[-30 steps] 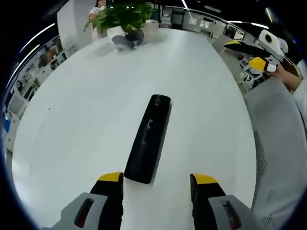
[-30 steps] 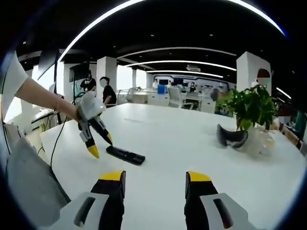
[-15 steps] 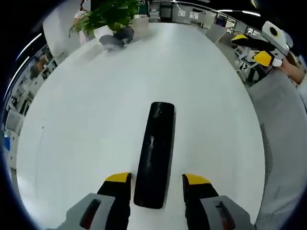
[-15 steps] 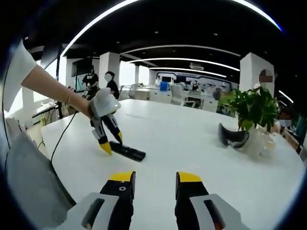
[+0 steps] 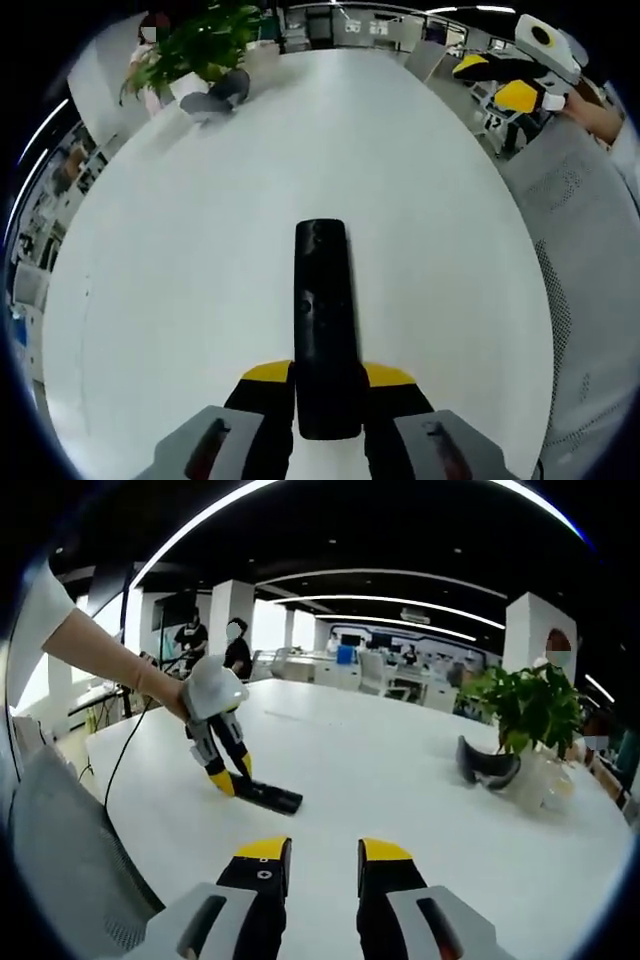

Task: Press the specified remote control buttons in sequence, fully releasing each button before pressing the next.

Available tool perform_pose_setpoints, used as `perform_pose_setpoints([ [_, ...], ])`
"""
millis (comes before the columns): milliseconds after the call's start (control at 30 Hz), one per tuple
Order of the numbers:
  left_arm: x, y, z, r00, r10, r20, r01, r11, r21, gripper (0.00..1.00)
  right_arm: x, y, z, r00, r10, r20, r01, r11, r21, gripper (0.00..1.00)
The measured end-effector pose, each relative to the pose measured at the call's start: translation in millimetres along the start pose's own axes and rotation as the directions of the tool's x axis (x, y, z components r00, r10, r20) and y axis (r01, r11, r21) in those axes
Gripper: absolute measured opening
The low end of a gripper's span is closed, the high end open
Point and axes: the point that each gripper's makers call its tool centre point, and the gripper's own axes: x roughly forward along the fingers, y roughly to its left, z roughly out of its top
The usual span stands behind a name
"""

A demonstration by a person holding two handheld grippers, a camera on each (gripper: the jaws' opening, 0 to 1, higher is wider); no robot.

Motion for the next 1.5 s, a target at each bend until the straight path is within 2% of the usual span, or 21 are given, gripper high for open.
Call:
perform_pose_setpoints([
  [133, -1, -12.9, -2.5, 1.0, -0.026, -0.016, 0.026, 0.999, 0.033, 0.24, 0, 0, 0.3, 1.0, 0.001, 0.004, -0.001, 1.0, 0.007, 0.23],
  [233, -2, -24.6, -4.6, 0.998, -0.044, -0.042, 0.047, 0.995, 0.093, 0.24, 0, 0, -0.4, 1.0, 0.004, 0.0, -0.004, 1.0, 0.005, 0.22],
  [333, -2, -35.2, -5.9, 0.997, -0.049, -0.059, 0.055, 0.992, 0.111, 0.24, -1, 1, 0.1, 1.0, 0.008, 0.001, -0.008, 1.0, 0.001, 0.21],
  [600, -4, -58.6, -11.1, 0.996, -0.05, -0.079, 0.06, 0.99, 0.126, 0.24, -1, 2, -0.4, 1.0, 0.01, 0.001, -0.01, 1.0, 0.005, 0.21],
  [833, -4, -72.8, -13.3, 0.995, -0.052, -0.085, 0.063, 0.989, 0.134, 0.24, 1, 9, -3.6, 0.999, 0.037, -0.022, -0.038, 0.999, -0.014, 0.2],
  [1133, -5, -88.9, -14.6, 0.996, -0.047, -0.07, 0.055, 0.992, 0.11, 0.24, 1, 11, -6.0, 0.998, 0.049, -0.038, -0.05, 0.998, -0.028, 0.18],
  [1500, -5, -105.0, -14.9, 0.995, -0.036, -0.088, 0.045, 0.994, 0.103, 0.24, 4, 22, -10.6, 0.993, 0.093, -0.069, -0.097, 0.993, -0.068, 0.13],
])
